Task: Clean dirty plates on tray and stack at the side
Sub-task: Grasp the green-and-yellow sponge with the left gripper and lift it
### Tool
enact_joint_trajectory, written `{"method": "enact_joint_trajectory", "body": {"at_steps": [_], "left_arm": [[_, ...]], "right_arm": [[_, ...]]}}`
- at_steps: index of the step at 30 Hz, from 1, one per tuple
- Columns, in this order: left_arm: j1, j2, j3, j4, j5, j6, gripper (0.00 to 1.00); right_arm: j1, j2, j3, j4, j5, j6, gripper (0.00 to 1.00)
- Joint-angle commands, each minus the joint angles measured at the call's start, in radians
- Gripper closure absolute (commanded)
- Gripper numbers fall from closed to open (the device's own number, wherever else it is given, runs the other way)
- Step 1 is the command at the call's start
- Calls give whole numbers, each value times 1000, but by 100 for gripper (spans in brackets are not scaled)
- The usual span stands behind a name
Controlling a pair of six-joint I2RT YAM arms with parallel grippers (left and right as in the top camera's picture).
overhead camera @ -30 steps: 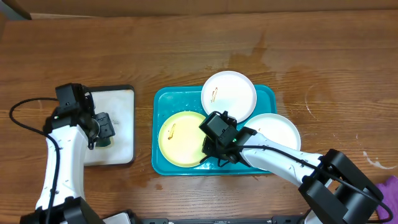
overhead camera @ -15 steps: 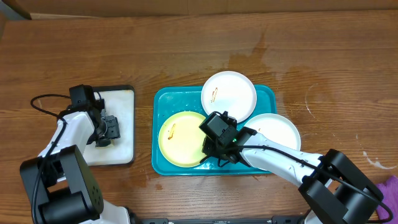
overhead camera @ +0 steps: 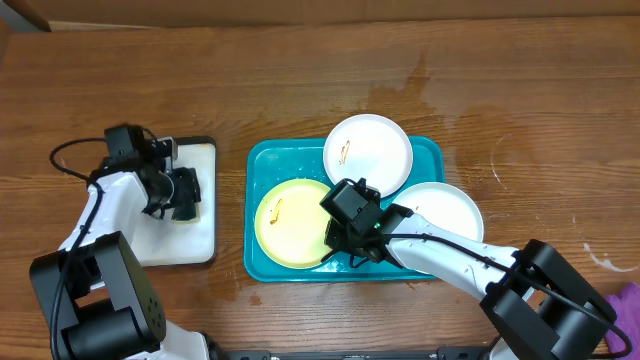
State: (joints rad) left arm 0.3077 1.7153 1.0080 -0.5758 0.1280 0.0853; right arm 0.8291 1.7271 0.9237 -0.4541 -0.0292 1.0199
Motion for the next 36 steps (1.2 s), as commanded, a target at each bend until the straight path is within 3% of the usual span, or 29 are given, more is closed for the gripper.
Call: {"method": "enact_joint_trajectory", "body": {"at_steps": [1, 8, 10, 13, 17, 18, 21, 25, 32, 36], "left_arm": [[0, 2, 21, 10, -24, 5, 31], [-1, 65, 21, 34, -26, 5, 26], [-1, 85, 21, 43, -26, 5, 31], [-1, 96, 22, 58, -27, 5, 60], [-1, 62, 32, 76, -27, 5, 69], [-1, 52, 33, 71, -26, 5, 67], [-1, 24, 35, 36, -27, 4, 30], [-1, 11, 36, -58, -27, -2, 29], [-2, 13, 34, -172, -35, -30, 46], [-1, 13, 34, -167, -34, -30, 73]], "right_arm": [[0, -3, 10, 5, 2, -6, 76], [0, -3, 10, 5, 2, -6, 76], [0, -3, 10, 5, 2, -6, 76], [0, -3, 10, 5, 2, -6, 76], [0, -3, 10, 5, 2, -6, 75], [0, -3, 10, 5, 2, -6, 75], [0, -3, 10, 8, 2, -6, 71], [0, -3, 10, 7, 2, -6, 71], [0, -3, 10, 4, 2, -6, 70], [0, -3, 10, 4, 2, -6, 70]]}}
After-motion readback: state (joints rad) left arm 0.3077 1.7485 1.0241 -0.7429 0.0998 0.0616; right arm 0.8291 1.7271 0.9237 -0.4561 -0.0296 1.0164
